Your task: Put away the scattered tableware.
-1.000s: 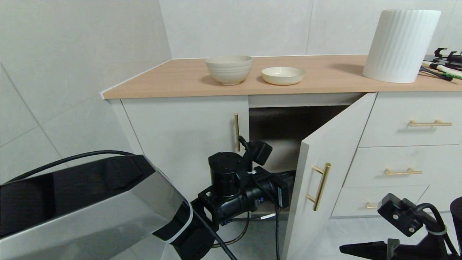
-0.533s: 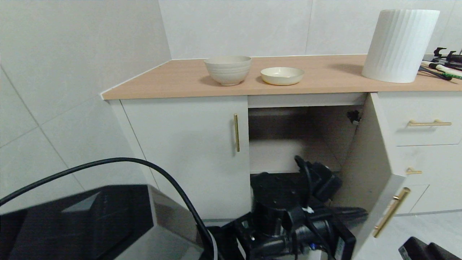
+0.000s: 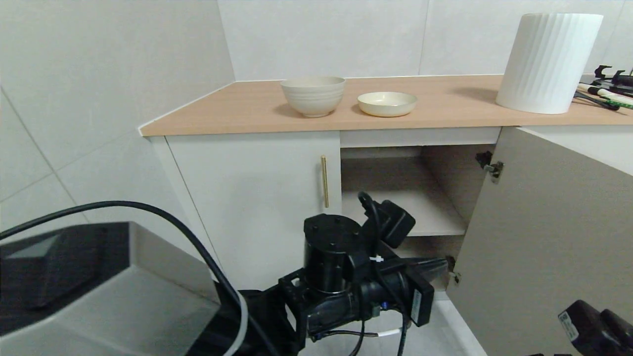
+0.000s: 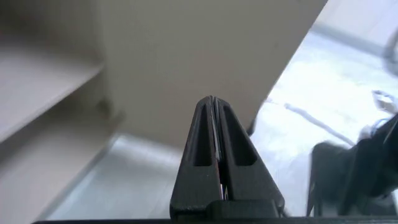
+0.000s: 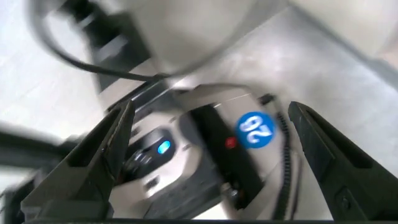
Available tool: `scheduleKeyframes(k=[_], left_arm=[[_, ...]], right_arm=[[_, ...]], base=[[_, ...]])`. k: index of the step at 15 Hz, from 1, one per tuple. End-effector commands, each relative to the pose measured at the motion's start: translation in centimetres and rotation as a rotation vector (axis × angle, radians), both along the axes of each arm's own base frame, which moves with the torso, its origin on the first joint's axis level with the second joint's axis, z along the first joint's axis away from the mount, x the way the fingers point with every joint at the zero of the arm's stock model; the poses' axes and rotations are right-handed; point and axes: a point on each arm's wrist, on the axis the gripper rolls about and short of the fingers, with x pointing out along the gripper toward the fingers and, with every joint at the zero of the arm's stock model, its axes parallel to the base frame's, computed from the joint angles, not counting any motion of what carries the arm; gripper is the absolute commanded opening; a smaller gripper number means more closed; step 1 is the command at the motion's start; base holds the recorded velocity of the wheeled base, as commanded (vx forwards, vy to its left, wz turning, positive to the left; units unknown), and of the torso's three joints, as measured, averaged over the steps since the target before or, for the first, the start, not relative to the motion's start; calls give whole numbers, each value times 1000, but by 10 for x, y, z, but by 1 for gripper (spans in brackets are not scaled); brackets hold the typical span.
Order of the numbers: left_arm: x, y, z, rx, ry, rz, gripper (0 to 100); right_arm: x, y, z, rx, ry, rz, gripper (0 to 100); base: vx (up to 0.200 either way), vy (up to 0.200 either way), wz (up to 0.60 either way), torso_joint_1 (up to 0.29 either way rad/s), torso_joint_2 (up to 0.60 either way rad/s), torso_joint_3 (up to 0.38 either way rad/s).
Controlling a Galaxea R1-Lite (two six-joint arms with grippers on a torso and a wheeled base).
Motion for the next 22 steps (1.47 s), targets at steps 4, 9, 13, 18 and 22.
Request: scheduleKeyframes(k=[4,9,13,18,22], left_arm=[[-11,100,51,55,39,174,0],[-49,197,82,102,64,383,0],[-70,231,96,107,82,487,0],[-57,241,97,108,91,570,100],[-51,238,91,126,117,568,100]], right_arm=[[24,-6,12,27,-4,-185,100],[64,15,38,40,-75,-311,100],[110,45,45,28,-69,-336,100],[138,51,47,20,-69,-392,100],[138,49,49,24,-78,-405,100]], base=[[0,0,0,0,0,0],[0,0,0,0,0,0],[0,0,0,0,0,0],[0,0,0,0,0,0],[0,0,0,0,0,0]])
